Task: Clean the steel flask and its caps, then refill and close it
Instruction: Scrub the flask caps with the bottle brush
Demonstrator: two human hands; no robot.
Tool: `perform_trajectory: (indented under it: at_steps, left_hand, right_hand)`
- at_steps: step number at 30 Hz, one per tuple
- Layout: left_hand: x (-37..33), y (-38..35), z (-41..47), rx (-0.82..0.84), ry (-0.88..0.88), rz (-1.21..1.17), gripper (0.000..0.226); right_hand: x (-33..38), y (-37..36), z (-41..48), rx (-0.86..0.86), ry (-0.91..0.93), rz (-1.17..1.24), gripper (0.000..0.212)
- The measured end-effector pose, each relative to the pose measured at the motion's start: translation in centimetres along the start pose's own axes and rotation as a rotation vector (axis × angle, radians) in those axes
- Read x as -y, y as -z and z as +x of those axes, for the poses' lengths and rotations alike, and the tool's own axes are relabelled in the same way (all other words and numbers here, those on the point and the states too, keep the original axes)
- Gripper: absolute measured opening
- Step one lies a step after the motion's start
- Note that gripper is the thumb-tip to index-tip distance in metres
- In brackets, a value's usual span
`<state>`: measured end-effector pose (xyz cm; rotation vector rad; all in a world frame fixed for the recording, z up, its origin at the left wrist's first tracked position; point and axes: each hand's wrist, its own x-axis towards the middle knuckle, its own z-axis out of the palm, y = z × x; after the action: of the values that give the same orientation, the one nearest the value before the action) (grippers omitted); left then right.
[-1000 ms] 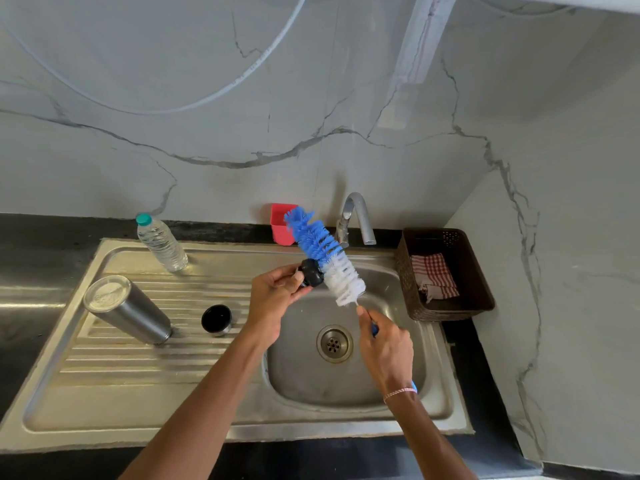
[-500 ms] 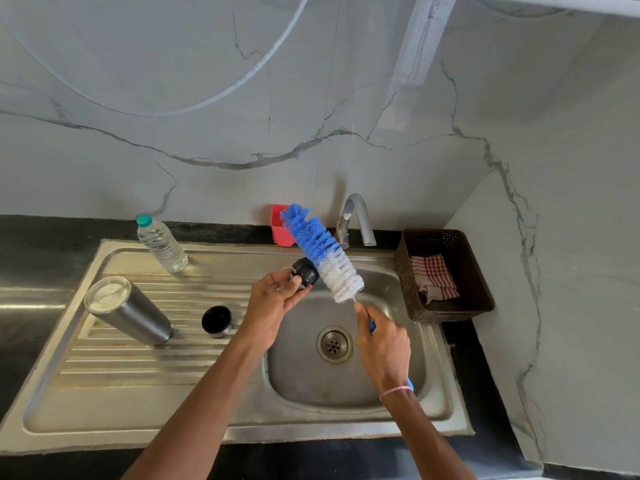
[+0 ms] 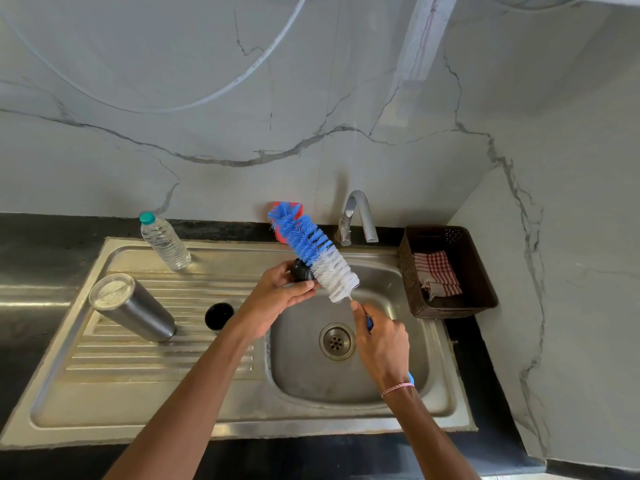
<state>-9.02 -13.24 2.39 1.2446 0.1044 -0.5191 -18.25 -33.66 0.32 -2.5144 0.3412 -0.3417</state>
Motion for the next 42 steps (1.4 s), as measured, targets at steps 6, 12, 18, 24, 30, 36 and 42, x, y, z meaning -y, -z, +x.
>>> perform_trajectory:
  at_steps: [6, 12, 18, 24, 30, 36, 42]
  left_hand:
    - [0.3, -0.2, -0.1, -0.113, -0.010, 0.007, 0.046]
    - [0.0, 0.9, 0.7, -0.336, -0.105, -0.065, 0.052]
    - [-0.5, 0.5, 1.0, -0.273, -0.158, -0.109, 0.052]
    - [-0.5, 0.1, 0.9, -0.482, -0.132, 0.015, 0.039]
    - [-0.3, -1.0, 0.1, -0.422, -0.180, 0.230, 0.047]
    - [-0.6, -1.6, -0.7, -0.398, -0.200, 0.325, 0.065]
    - [-0.7, -1.1, -0.9, -0.400, -0.221, 0.400, 0.069]
  right_hand:
    - [0.3, -0.1, -0.5, 0.070, -0.027, 0.089, 0.048]
    - [-0.5, 0.4, -2.2, 0.076, -0.154, 0.209, 0.048]
    - [-1.0, 0.4, -4.6, 0.125, -0.196, 0.260, 0.041]
    - [-1.5, 0.7, -5.0, 0.088, -0.096, 0.179, 0.027]
    - [-0.2, 0.0, -4.4, 0.081, -0.119, 0.155, 0.033]
    - [0.8, -0.4, -2.1, 0.081, -0.139, 0.106, 0.041]
    - [1.4, -0.1, -2.2, 0.085, -0.120, 0.145, 0.044]
